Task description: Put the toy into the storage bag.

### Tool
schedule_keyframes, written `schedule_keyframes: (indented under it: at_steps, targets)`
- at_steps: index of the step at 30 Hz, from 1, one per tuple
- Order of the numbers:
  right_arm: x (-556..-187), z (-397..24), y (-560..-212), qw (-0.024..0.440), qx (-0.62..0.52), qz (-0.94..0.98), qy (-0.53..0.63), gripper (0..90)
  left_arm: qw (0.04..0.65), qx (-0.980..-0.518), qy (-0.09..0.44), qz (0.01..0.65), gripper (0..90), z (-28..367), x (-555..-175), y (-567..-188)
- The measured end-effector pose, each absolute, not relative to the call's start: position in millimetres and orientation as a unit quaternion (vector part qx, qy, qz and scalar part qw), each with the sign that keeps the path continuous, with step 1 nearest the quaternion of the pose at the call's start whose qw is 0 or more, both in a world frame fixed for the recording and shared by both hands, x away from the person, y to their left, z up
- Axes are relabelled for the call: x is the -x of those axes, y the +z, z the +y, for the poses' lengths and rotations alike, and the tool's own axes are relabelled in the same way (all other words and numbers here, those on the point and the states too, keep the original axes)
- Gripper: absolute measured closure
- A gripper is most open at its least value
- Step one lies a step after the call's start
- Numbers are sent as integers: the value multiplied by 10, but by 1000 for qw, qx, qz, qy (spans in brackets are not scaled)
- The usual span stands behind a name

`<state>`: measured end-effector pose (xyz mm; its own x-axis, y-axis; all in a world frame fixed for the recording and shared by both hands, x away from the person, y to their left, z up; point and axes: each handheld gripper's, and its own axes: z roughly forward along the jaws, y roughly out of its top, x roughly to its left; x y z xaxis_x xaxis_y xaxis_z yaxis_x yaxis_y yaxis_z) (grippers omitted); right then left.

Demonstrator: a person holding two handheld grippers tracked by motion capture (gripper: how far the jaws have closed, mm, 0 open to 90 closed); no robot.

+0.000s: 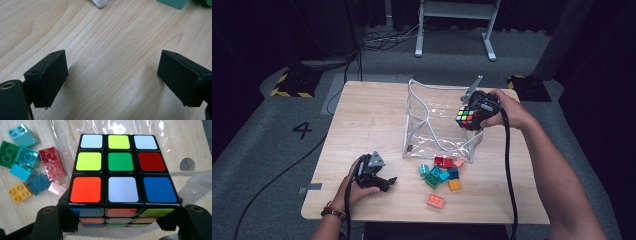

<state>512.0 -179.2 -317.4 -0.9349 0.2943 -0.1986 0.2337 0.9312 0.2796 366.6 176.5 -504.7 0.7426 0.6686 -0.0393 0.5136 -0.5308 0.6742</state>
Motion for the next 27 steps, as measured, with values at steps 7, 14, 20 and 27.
schedule_keyframes:
  at_steps: [7,14,20,27]
  targets:
    - [-5117,-1733,-3204,115,-135,978,111,339,344,-868,113,341,98,1765,-3666,-5047]
    - [-5102,-1707,-3214,119,-131,979,103,338,344,-868,113,341,98,1765,-3666,-5047]
    - [-5046,-1688,-3206,114,-162,976,92,337,344,-868,112,341,98,1765,-3666,-5046]
    - [-5044,-1704,-3195,114,-138,976,125,355,344,-868,113,340,98,1765,-3667,-5047]
